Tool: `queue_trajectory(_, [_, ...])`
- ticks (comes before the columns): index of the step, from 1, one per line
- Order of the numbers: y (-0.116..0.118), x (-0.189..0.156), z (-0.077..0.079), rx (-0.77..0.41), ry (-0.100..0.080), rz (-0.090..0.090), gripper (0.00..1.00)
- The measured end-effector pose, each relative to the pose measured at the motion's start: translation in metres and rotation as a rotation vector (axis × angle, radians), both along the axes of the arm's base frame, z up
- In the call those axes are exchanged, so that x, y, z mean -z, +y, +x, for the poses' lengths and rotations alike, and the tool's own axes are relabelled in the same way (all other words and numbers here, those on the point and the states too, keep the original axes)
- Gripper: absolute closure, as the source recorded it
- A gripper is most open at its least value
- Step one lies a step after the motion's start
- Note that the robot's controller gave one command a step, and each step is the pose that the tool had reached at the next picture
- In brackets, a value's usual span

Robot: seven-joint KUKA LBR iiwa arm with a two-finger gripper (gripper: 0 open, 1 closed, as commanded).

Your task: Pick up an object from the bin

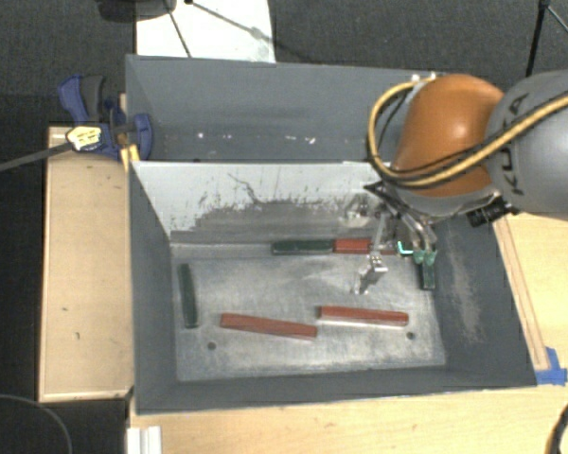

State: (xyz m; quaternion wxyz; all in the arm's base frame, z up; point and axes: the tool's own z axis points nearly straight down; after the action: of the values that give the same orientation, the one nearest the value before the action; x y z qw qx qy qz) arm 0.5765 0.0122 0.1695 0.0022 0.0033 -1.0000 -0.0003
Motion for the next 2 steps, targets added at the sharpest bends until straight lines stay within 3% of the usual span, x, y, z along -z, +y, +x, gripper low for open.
queue_trajectory(1, [0.000, -0.004, 0.002, 0.000, -0.008, 0.000, 0.00])
queue_trajectory(2, [-0.029, 0.061, -0.037, 0.033, -0.011, 0.000, 0.00])
